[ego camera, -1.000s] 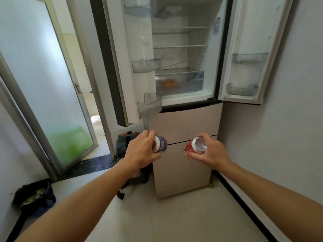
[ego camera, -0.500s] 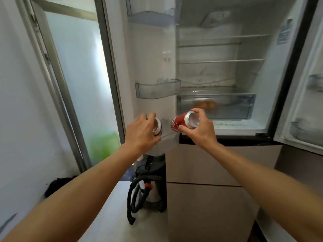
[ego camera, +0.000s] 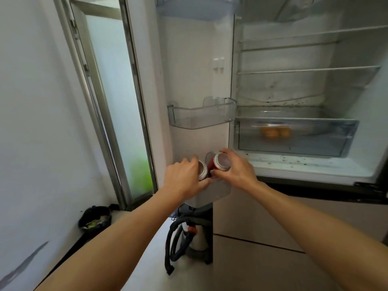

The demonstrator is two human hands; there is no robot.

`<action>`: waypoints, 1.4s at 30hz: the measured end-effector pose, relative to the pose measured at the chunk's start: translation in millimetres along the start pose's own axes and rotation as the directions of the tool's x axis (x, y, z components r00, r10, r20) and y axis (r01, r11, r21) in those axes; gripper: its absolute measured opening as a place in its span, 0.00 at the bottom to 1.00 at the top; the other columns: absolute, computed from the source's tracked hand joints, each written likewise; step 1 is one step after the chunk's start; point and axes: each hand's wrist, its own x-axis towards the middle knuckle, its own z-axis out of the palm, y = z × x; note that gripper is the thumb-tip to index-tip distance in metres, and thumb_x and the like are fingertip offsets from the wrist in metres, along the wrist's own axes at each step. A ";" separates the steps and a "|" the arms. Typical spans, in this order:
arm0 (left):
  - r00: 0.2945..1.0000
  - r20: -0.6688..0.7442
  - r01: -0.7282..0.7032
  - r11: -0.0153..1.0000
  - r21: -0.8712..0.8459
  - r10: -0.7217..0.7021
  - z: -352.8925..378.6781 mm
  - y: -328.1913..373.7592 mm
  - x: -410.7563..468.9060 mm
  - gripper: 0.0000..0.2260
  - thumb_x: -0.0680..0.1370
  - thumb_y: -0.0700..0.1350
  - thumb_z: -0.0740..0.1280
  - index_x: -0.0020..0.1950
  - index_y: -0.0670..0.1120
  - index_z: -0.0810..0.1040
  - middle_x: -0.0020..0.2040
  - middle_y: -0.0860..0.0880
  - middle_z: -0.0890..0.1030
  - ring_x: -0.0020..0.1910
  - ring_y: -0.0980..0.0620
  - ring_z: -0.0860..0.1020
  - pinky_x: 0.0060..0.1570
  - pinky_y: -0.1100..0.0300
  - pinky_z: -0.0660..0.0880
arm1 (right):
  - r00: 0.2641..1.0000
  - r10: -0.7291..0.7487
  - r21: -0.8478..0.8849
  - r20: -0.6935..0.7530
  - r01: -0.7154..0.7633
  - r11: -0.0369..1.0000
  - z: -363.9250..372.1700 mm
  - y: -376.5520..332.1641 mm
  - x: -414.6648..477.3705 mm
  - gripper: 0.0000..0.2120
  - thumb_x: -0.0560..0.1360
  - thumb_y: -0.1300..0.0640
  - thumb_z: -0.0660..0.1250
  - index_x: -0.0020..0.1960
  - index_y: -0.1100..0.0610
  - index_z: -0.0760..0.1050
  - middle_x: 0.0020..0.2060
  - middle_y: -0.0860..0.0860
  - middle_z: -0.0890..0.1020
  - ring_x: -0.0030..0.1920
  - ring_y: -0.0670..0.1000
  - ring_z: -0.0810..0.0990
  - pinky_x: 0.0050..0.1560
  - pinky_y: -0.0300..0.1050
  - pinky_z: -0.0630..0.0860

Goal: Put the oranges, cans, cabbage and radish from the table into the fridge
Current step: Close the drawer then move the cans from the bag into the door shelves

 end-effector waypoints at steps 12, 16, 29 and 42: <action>0.991 0.031 -0.124 0.986 -0.110 0.128 11.8 -12.5 2.9 0.23 0.80 0.60 0.54 0.72 0.50 0.62 0.61 0.45 0.76 0.54 0.42 0.77 0.50 0.49 0.72 | 0.989 -0.081 0.191 0.121 0.057 0.980 -10.4 14.6 -1.2 0.21 0.76 0.53 0.68 0.68 0.52 0.71 0.61 0.50 0.79 0.61 0.49 0.76 0.62 0.50 0.74; 0.994 0.016 -0.111 0.992 -0.066 0.112 22.9 -12.8 0.7 0.17 0.80 0.51 0.59 0.68 0.51 0.67 0.57 0.47 0.77 0.49 0.42 0.79 0.47 0.50 0.76 | 0.988 -0.096 0.182 0.117 0.074 0.981 -6.9 12.9 -1.4 0.18 0.77 0.55 0.67 0.66 0.54 0.72 0.59 0.50 0.80 0.60 0.49 0.77 0.61 0.48 0.74; 0.978 -0.030 0.196 0.961 -0.195 -0.205 16.7 -6.2 -95.0 0.13 0.80 0.53 0.59 0.61 0.49 0.72 0.55 0.49 0.74 0.45 0.47 0.78 0.44 0.48 0.78 | 0.886 -0.461 0.029 -0.045 0.463 0.886 -14.3 -29.0 -48.0 0.12 0.76 0.54 0.65 0.59 0.53 0.76 0.54 0.49 0.79 0.53 0.49 0.76 0.47 0.42 0.68; 0.721 0.125 0.661 0.730 0.172 -0.682 -45.9 -83.7 -370.4 0.13 0.79 0.50 0.59 0.60 0.47 0.74 0.53 0.48 0.76 0.49 0.45 0.78 0.43 0.53 0.72 | 0.533 -0.775 0.281 0.340 0.728 0.625 102.5 -177.3 -213.1 0.18 0.75 0.49 0.64 0.64 0.51 0.75 0.57 0.49 0.78 0.59 0.52 0.76 0.51 0.49 0.75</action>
